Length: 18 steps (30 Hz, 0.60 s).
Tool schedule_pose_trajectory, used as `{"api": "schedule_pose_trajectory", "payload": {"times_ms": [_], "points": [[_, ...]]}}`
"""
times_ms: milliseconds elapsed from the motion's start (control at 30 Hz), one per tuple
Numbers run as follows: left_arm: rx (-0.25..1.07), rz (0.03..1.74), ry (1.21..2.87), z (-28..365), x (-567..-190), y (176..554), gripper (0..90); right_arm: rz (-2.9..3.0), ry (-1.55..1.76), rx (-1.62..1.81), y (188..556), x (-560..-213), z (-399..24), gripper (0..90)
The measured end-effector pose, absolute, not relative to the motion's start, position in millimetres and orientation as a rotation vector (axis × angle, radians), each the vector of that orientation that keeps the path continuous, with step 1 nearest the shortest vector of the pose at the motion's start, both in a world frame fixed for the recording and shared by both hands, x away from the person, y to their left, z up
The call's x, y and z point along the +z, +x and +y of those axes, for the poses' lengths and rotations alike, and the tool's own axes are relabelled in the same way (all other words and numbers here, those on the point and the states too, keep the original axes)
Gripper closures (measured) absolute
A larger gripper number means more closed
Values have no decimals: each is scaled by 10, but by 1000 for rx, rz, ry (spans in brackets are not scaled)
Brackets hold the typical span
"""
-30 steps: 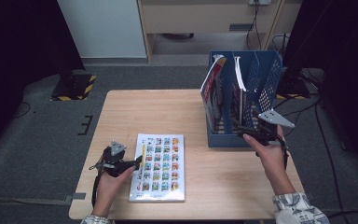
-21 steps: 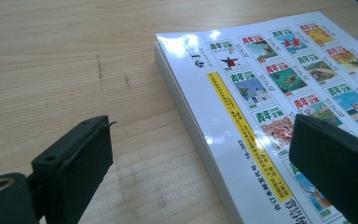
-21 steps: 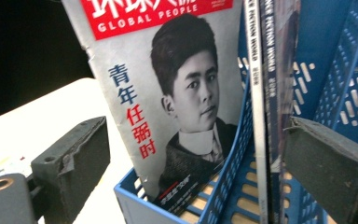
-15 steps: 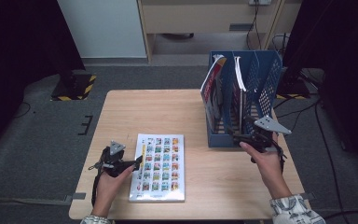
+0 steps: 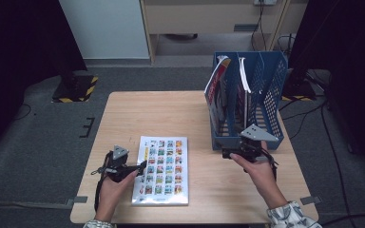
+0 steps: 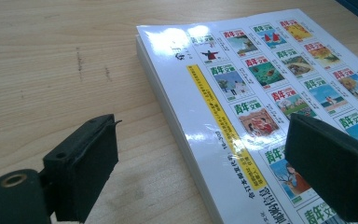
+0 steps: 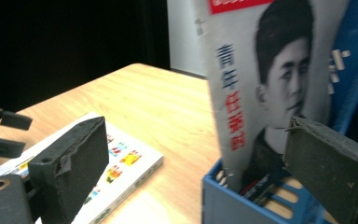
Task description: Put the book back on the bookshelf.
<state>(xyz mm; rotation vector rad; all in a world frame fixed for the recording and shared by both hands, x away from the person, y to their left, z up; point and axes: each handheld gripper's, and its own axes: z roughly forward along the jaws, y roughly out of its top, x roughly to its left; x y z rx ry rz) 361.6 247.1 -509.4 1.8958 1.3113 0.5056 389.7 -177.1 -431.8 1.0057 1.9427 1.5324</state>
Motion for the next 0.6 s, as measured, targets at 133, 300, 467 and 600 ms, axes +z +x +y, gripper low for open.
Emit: {"api": "schedule_pose_trajectory", "payload": {"times_ms": [133, 300, 467, 600], "points": [[491, 1308, 1899, 2454, -5117, 3616, 101, 1991, 991, 1534, 3907, -4391, -1644, 72], [478, 1296, 1920, 2442, -5145, 3631, 156, 2057, 957, 1520, 3908, -4483, -1432, 92], [498, 1279, 1930, 2414, -5138, 3623, 195, 2143, 884, 1485, 3876, -4614, -1206, 202], [495, 1290, 1949, 2393, -5160, 3626, 221, 2215, 831, 1453, 3841, -4711, -1023, 259]]}}
